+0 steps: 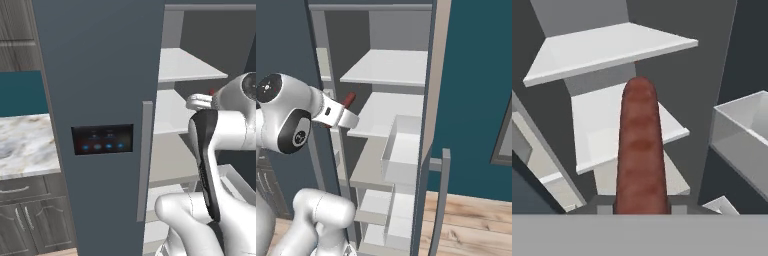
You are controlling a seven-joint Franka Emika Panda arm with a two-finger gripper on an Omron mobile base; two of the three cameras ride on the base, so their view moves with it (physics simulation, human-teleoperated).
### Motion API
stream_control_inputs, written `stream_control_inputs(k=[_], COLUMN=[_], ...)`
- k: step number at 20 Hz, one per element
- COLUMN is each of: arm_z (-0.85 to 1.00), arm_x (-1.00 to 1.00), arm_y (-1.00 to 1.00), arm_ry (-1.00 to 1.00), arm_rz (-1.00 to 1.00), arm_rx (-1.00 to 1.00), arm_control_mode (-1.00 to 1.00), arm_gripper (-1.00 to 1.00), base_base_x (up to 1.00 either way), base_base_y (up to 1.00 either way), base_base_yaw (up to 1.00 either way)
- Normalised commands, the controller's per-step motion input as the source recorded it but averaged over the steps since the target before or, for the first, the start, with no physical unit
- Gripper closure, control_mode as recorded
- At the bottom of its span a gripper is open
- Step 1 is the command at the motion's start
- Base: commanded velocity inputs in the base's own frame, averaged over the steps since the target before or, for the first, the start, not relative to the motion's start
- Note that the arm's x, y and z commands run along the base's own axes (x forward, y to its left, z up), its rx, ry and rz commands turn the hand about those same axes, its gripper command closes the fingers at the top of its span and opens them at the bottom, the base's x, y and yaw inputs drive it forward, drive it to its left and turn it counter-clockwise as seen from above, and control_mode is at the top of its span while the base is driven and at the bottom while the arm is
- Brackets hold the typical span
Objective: Retrieve the sausage and cheese from the fridge and place them on the cutting board on the counter.
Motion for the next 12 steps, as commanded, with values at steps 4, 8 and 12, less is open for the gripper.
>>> stream_control_inputs(k=[4, 8, 12], arm_z=[-0.58, -0.57, -0.04], arm_x=[-0.25, -0.2, -0.02], arm_y=[0.31, 0.31, 0.05], arm_ry=[0.43, 0.24, 0.05], arm_rz=[0.01, 0.0, 0.0], arm_rx=[0.1, 0.06, 0.02], arm_control_mode=[-1.0, -1.0, -1.0], arm_gripper=[1.0, 1.0, 1.0], base_base_x=[0.0, 0.0, 0.0], base_base_y=[0.0, 0.0, 0.0], base_base_yaw=[0.0, 0.0, 0.0])
